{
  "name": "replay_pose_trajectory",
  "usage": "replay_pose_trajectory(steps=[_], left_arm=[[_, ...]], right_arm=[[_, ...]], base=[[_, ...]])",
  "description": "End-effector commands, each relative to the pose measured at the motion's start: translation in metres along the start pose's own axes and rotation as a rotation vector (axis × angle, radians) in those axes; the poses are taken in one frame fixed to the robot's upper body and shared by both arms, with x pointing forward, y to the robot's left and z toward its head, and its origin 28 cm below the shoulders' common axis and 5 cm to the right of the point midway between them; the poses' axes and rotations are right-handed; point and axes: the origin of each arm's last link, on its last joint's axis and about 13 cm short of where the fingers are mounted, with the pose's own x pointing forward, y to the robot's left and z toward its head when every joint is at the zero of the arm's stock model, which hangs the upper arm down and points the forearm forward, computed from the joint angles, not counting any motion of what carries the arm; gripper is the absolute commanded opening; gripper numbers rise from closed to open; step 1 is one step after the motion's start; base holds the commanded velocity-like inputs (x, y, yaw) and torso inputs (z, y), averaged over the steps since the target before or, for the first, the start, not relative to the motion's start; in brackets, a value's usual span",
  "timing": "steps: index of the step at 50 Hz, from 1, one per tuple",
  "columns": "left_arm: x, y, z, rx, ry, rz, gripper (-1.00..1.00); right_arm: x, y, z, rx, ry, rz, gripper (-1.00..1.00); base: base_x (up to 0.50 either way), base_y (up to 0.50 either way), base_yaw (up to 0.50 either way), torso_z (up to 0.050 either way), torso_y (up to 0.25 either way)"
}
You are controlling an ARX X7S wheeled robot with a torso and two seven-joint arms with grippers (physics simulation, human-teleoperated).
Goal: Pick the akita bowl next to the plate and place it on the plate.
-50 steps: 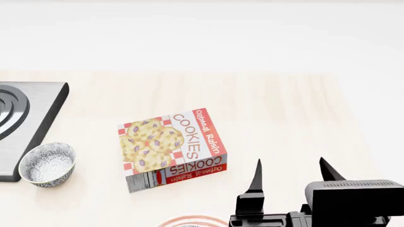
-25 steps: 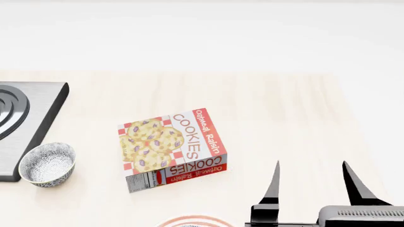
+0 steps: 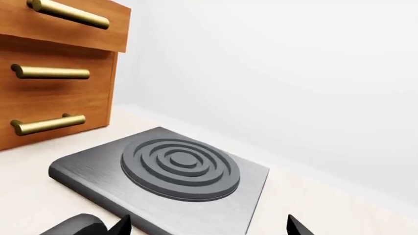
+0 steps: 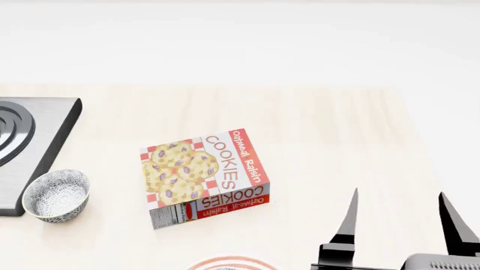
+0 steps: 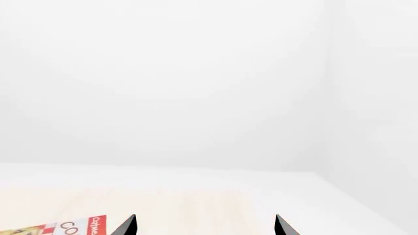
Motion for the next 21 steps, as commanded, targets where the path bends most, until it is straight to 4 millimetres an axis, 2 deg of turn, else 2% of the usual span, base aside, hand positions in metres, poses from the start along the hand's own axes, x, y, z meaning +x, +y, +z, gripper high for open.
replay_pose_trajectory(steps=[1, 21], left_arm=[[-0.001, 0.000, 0.003, -0.016, 0.000, -0.005, 1.00], [-0.004, -0.001, 0.012, -0.039, -0.007, -0.014, 1.00]], right_arm=[[-0.004, -0.004, 0.008, -0.014, -0.017, -0.027, 1.00], [-0.012, -0.009, 0.025, -0.034, -0.055, -0.053, 1.00]], base=[[0.00, 0.00, 0.00, 0.000, 0.000], [0.00, 0.00, 0.00, 0.000, 0.000]])
